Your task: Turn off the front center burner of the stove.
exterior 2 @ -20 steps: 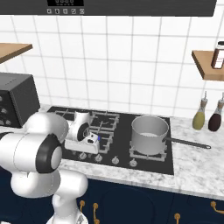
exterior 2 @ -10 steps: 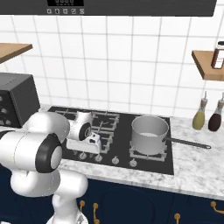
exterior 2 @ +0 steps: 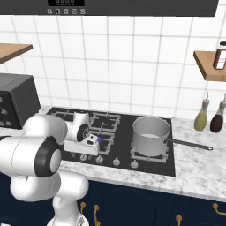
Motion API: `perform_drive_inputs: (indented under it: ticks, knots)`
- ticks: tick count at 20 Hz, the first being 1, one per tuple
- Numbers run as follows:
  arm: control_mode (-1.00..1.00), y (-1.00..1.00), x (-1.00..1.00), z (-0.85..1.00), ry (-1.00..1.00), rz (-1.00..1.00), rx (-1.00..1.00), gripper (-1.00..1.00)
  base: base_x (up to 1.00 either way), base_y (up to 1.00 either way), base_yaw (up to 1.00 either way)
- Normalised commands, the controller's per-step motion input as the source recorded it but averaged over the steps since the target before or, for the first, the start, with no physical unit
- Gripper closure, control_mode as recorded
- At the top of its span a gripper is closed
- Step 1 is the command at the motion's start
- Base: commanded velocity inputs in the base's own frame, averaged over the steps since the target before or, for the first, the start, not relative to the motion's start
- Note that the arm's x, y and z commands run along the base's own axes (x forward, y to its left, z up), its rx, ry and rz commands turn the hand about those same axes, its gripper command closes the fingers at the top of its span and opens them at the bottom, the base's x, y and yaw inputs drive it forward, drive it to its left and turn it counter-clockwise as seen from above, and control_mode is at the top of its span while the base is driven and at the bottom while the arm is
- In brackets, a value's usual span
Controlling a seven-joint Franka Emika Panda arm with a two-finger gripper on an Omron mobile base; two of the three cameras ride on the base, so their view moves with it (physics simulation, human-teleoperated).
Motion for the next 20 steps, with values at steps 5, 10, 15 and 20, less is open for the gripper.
perform_drive_inputs:
  ticks: [5,10,15,20]
  knots:
    - [-1.0,-0.15,-0.09,0.0,-0.03,0.0,0.0,-1.0,0.0,0.0,0.0]
    - [-1.0,0.0,0.0,0.0,0.0,0.0,0.0,1.0,0.0,0.0,0.0]
    - [-1.0,0.0,0.05,0.0,0.0,0.0,0.0,1.0,0.0,0.0,0.0]
    - [-1.0,0.0,0.19,0.0,0.01,-0.15,0.01,1.0,0.0,0.0,0.0]
